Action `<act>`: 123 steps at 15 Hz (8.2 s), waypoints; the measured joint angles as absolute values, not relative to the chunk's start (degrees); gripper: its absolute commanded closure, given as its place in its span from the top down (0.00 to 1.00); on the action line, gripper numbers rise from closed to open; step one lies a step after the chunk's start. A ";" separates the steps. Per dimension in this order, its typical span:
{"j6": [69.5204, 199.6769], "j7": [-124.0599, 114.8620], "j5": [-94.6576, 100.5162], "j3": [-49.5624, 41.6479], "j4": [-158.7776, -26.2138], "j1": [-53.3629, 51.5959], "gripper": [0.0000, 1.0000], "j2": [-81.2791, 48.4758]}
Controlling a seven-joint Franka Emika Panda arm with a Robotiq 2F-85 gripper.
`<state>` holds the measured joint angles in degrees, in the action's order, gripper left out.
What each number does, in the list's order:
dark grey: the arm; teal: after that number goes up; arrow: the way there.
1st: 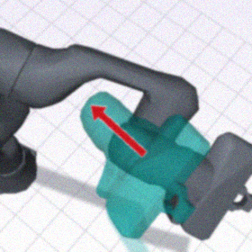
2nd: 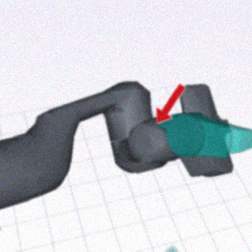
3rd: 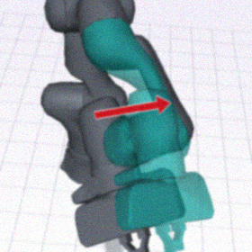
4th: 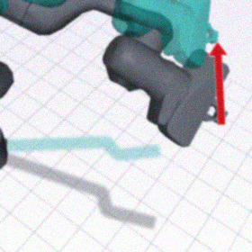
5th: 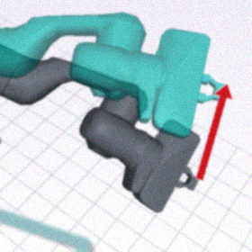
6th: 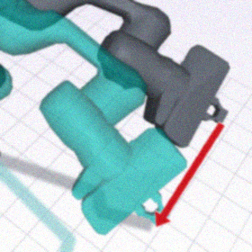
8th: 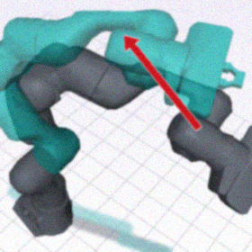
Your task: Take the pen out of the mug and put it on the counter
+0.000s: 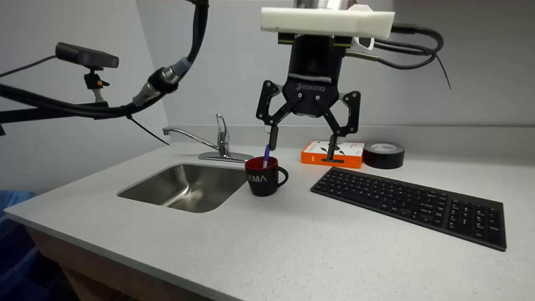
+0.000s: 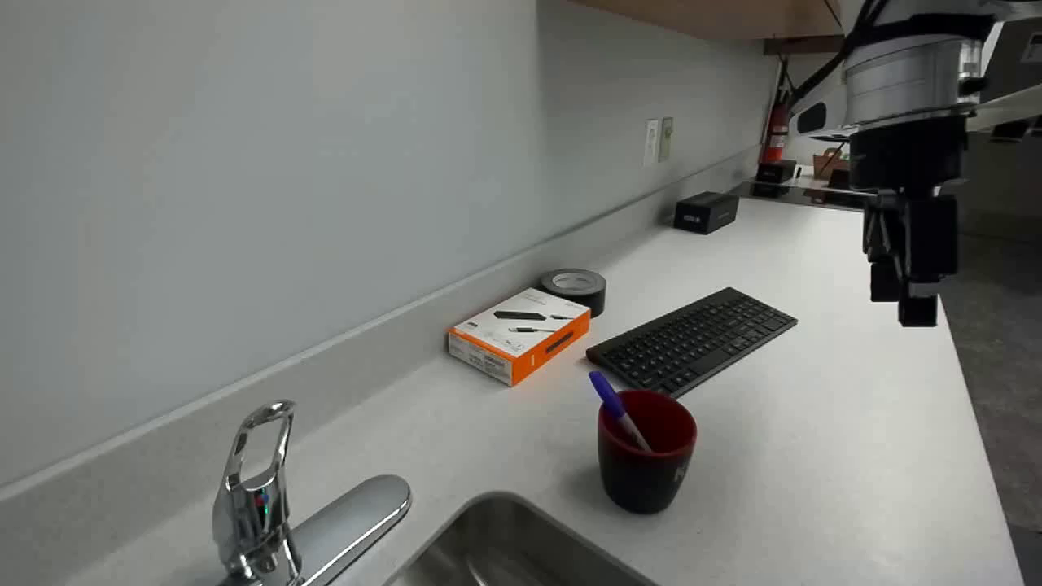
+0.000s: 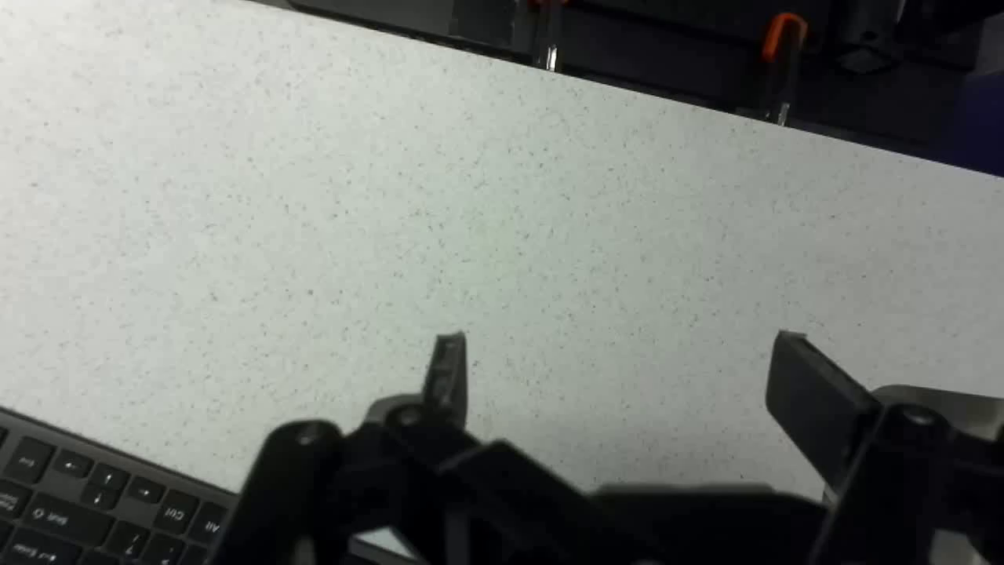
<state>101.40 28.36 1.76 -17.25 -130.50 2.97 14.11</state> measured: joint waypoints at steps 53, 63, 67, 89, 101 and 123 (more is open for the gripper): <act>115.95 23.22 -8.15 0.74 -107.54 1.79 0.97 -14.97; 115.35 23.19 -8.26 1.46 -105.96 1.82 0.14 -16.68; 114.51 23.19 -8.43 1.48 -105.70 1.83 0.03 -16.68; 100.87 23.59 -2.82 -3.90 -111.73 4.27 0.04 0.63; 104.44 23.41 -1.99 -9.11 -116.38 9.78 0.04 -12.68; 104.42 20.85 -2.60 -4.59 -106.20 10.39 1.00 -23.80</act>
<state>104.42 20.85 -2.60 -4.59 -106.20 10.39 -23.80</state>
